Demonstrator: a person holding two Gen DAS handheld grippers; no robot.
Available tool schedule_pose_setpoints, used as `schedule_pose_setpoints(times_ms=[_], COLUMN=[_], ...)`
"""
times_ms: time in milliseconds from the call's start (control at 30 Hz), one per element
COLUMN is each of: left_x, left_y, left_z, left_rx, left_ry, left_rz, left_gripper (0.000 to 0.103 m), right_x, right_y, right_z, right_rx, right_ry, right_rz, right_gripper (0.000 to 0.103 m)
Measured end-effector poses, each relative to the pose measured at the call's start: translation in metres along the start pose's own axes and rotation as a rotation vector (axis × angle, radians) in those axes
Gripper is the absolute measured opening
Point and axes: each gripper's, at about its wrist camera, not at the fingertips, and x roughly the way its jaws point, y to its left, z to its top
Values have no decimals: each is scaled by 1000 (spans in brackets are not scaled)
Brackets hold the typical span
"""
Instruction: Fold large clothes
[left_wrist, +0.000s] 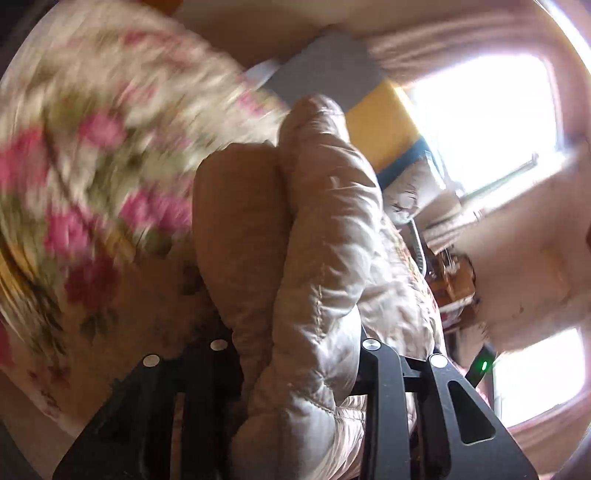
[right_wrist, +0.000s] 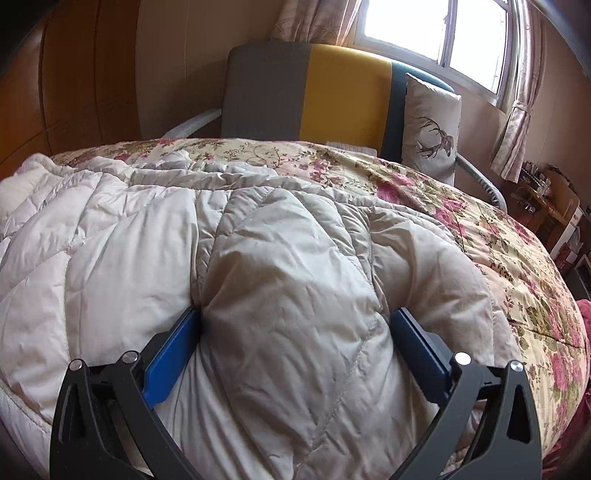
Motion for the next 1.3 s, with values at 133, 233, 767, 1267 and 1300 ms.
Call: schedule_pose_setpoints(times_ms=[133,233,767,1267,1300], left_x=[-20,-21,-12,22,24], left_y=[-41,-62,-158,-217,-222], left_z=[5,6,3,-23,-26], left_rx=[106,149,368,489,502], left_ry=[-33,-35,2,54,56], left_rz=[-38,-56,-93,-98,-94], left_gripper=[30,30,30,30,30], right_x=[-33,-28,-5,-17,-19], right_y=[-10,-5,9,32,25], right_z=[15,28,17,-51,-49], right_rx=[108,137,55,-59,-41], right_ry=[-142,-130,12,-5,2], right_rz=[80,130,37,-13,16], right_gripper=[101,101,101,101,101])
